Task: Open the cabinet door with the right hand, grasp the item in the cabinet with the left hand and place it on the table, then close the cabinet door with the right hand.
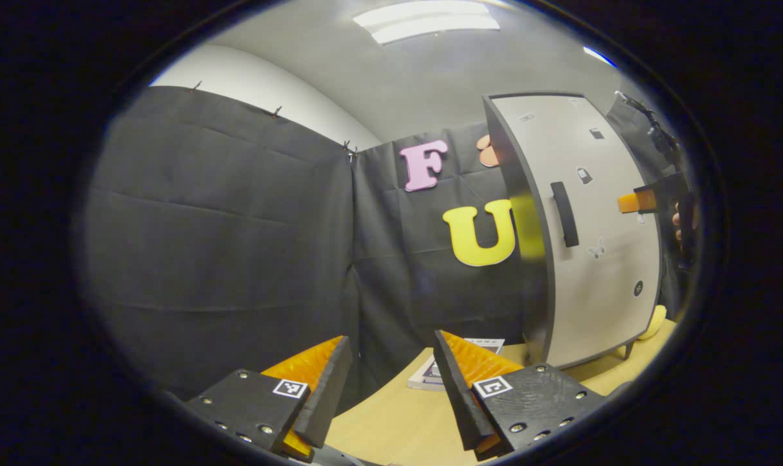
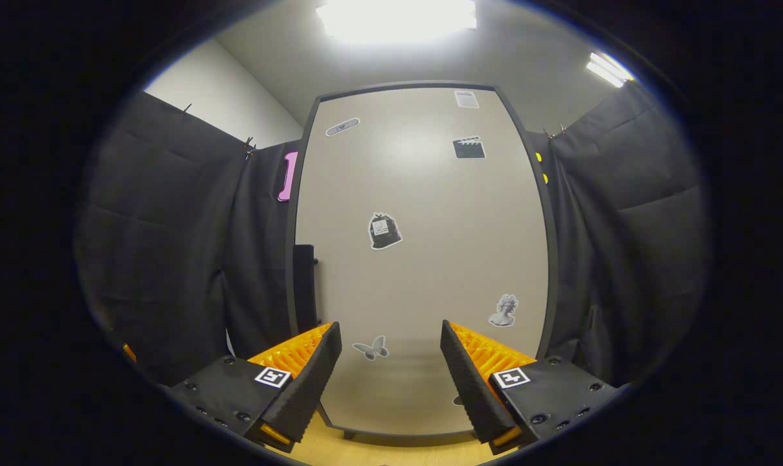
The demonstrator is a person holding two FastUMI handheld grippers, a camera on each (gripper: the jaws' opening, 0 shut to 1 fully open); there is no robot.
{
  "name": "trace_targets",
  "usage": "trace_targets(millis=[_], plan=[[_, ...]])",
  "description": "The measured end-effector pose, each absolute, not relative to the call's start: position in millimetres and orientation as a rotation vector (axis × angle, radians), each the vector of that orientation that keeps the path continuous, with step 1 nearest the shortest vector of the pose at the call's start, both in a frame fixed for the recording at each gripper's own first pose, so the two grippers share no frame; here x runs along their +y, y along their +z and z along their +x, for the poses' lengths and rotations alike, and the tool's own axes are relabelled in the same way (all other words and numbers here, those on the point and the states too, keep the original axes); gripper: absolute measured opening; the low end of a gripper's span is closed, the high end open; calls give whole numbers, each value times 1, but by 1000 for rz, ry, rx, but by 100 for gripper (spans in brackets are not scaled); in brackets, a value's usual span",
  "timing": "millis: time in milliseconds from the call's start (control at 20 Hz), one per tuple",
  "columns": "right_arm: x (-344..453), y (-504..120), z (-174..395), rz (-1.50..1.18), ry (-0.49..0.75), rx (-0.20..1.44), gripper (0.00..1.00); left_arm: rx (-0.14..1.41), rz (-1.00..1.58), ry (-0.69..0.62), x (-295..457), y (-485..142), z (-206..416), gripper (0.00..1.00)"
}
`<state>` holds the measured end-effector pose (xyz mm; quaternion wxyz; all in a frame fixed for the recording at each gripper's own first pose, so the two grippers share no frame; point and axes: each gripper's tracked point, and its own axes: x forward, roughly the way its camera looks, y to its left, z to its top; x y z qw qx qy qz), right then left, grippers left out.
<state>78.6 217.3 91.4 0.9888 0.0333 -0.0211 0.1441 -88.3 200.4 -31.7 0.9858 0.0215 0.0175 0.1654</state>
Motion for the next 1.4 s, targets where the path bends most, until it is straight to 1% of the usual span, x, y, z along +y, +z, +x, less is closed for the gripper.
trace_targets(millis=[200,550,850,950,1000,1050,1100,1150,1250,1300,1350,1400], plan=[[240,100,91,58,289,-43,97,59,46,371,219,-43,-98,77],[291,114,105,51,326,-44,97,83,31,404,247,-59,-106,78],[325,104,122,30,327,5,97,102,34,417,268,-72,-109,78],[331,101,129,19,320,23,92,112,32,420,276,-78,-110,77],[334,99,133,14,316,31,93,118,32,423,280,-82,-112,78],[336,100,135,15,309,41,93,125,32,426,284,-85,-111,78],[337,99,139,18,297,46,82,131,30,430,288,-88,-112,78],[340,99,145,20,292,56,60,135,28,433,291,-90,-113,78],[344,94,146,26,294,84,54,141,25,437,297,-93,-114,77],[345,93,149,36,289,92,55,142,25,436,298,-95,-113,77],[345,95,147,34,289,94,36,141,29,435,299,-94,-113,78],[345,92,151,26,291,106,36,140,34,433,301,-94,-113,78]])
